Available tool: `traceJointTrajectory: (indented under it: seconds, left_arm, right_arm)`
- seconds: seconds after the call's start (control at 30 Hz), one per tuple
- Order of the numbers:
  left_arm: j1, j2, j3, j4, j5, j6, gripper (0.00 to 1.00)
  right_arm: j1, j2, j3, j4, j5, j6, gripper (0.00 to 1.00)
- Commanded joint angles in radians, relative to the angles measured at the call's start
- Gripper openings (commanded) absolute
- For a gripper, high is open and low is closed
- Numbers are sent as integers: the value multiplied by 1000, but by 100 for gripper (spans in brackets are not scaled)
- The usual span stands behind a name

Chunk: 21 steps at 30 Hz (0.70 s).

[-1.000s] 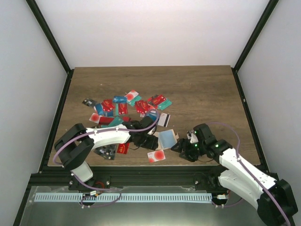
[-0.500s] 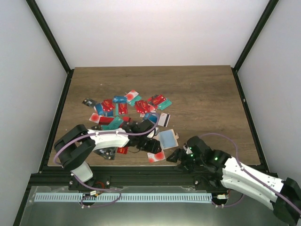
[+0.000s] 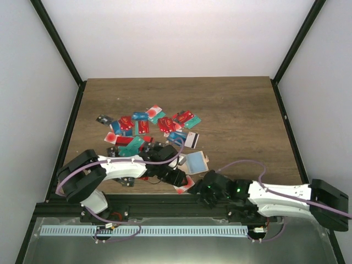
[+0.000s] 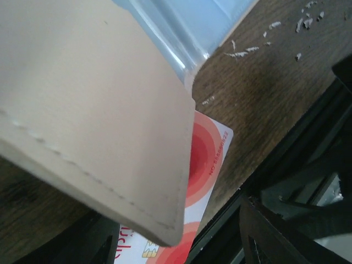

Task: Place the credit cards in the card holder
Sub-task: Pick up the credit card from the center of the board.

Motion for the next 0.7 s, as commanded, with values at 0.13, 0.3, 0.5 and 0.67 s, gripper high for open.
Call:
traceJointTrajectory:
  seconds: [0.13,0.3,0.5,0.67]
  left_arm:
    - [-21,-13,-55,-13,45,-4,61]
    - [-24,-16,-66,-3,57,-5,61]
    - [-24,-13,-69,11,78,-12,59]
    - [-27,-19,-78,28,101,-27,57]
  right_arm:
    - [45,134,9,141,160,73,61]
    - [56,176,-19,227,188,79,56]
    - [59,264,-20,339,177,66,50]
    - [61,309,-29,384,168,80,46]
